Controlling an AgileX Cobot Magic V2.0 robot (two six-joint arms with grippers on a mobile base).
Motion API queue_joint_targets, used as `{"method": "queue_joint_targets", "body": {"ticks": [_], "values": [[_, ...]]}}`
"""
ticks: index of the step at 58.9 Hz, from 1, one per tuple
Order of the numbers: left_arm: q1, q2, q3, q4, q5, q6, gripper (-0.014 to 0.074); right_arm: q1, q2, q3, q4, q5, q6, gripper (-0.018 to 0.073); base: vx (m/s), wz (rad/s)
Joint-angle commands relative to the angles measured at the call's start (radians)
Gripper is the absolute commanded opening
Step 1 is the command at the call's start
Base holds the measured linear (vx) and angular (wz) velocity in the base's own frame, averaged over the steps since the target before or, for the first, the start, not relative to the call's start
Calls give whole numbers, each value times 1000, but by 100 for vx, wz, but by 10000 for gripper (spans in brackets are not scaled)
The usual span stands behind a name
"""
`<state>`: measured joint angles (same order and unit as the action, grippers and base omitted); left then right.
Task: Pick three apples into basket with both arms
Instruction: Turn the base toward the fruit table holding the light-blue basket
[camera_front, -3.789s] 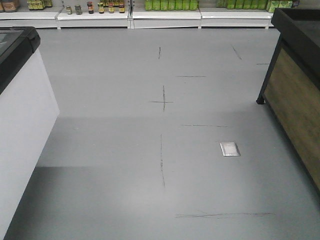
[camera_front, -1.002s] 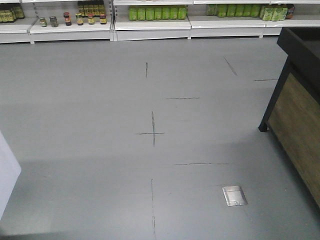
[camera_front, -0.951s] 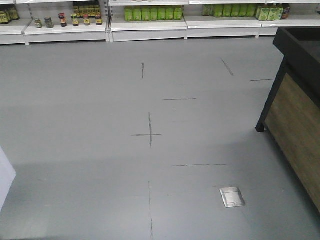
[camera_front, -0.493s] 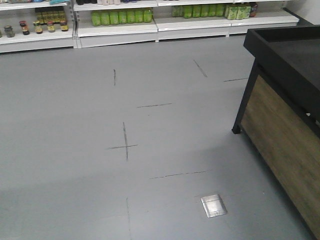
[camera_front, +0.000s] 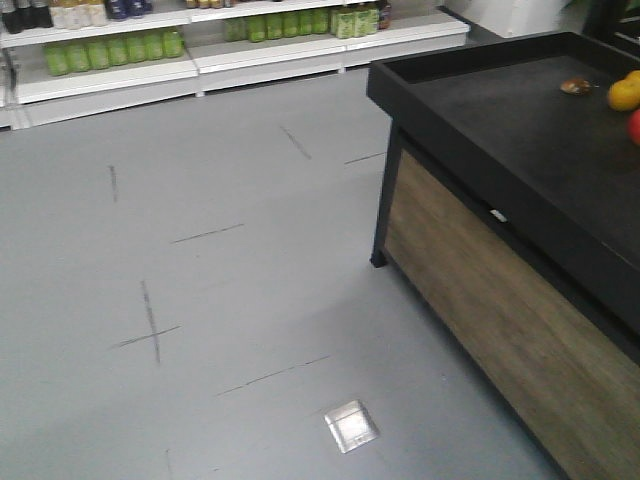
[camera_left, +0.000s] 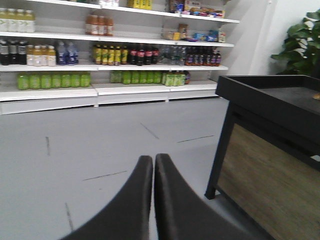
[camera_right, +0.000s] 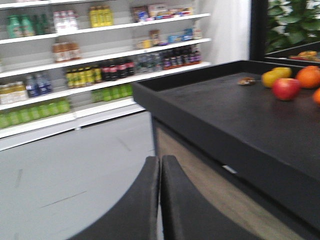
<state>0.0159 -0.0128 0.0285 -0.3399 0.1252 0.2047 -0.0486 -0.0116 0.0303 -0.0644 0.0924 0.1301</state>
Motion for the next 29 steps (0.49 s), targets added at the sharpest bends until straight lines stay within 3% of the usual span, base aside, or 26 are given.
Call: {"method": "queue_joint_targets", "body": {"ticks": [1,29], "values": [[1,-13,-25,-6,-74,-11,-6,-4,-12,11,-9,-73,-8,-9,16,-61],[1,-13,-25,-6,-74,-11,-6,-4,-12,11,-9,-73,-8,-9,16,-64]]}}
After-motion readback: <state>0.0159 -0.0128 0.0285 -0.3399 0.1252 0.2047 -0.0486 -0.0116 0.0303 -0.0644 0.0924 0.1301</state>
